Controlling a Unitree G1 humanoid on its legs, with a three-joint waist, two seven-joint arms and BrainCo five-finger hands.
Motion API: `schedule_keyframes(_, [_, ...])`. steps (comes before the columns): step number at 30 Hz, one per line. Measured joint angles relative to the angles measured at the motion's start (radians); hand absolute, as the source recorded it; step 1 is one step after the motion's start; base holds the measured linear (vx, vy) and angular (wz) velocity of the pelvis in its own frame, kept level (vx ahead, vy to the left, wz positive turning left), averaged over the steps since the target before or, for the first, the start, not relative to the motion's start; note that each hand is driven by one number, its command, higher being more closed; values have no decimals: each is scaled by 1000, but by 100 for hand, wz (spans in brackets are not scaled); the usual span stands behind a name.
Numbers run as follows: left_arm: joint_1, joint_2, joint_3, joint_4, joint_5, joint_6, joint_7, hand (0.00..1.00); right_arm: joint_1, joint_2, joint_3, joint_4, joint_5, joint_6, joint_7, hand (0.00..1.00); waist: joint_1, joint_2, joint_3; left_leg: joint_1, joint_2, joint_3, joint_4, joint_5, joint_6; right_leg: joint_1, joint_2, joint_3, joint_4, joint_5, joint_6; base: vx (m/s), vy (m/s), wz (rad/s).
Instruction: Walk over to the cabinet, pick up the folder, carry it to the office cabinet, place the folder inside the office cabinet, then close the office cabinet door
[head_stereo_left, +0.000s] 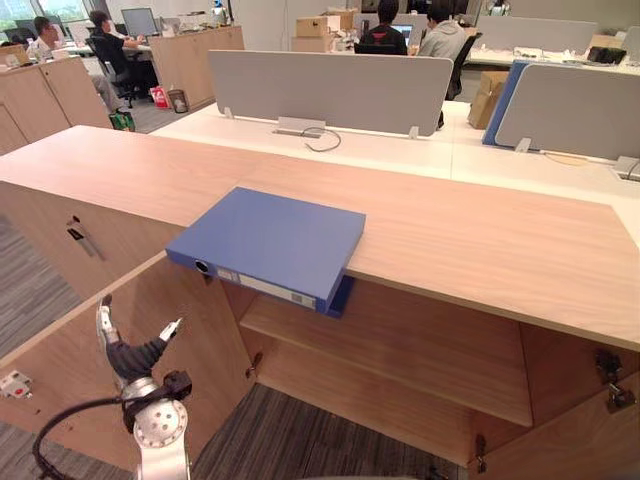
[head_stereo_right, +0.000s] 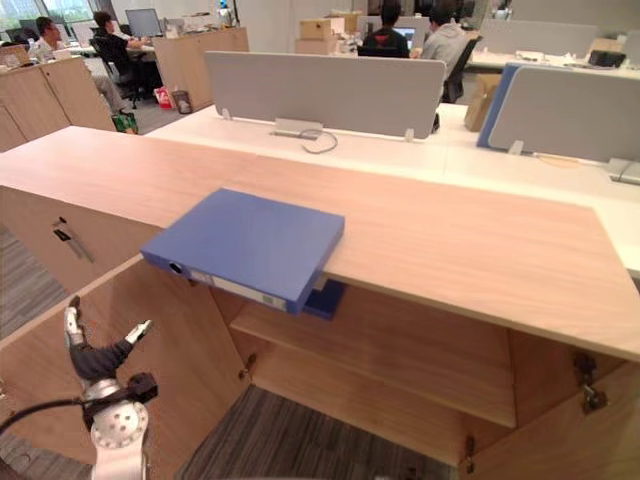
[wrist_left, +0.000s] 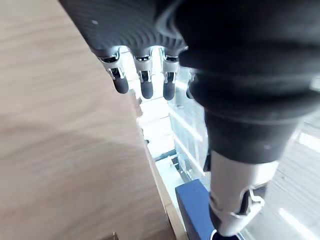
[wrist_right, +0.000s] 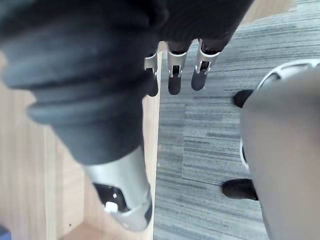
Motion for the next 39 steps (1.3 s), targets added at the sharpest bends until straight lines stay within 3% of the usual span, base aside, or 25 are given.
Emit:
schedule_keyframes(3, [-5,2,-15,-47,191,46,92,0,-2,15,7,-1,-34,-5,-5,0,6,-7,-7,0,6,5,4,-3,-2,0,5,3,0,0,0,-29,-26,-4])
schedule_keyframes(5, [-10,5,-32,-65,256,64,127,0,-1,17,7,1,-34,-6,-9,0,7,-10,-11,1,10,11,5,-4,-3,-2,7,7,0,-1,-1,-40,-17,-6])
schedule_keyframes(13, [-60,36,-142,-68,429,101,166,0,5,24,4,14,-33,-16,-24,0,5,-19,-49,-1,21,34,4,-5,-6,-20,16,32,2,-1,-2,-31,-15,-10])
schedule_keyframes(23, [-124,197,-172,74,489,151,170,0,-2,24,8,26,-33,-29,-25,0,-2,-16,-49,27,34,52,-1,-10,-13,0,31,55,-14,3,-7,-20,-16,-7])
schedule_keyframes(32, [-172,299,-221,120,517,150,163,0,-12,21,44,26,-33,-32,-25,0,-26,-15,-48,28,39,53,-1,-12,-17,2,38,57,-23,3,-9,0,0,0])
schedule_keyframes(39, [-217,364,-268,154,544,124,131,0,-18,17,50,26,-33,-35,-25,0,-34,-15,-40,33,48,65,-1,-16,-24,6,47,65,-32,5,-11,-8,-18,-5])
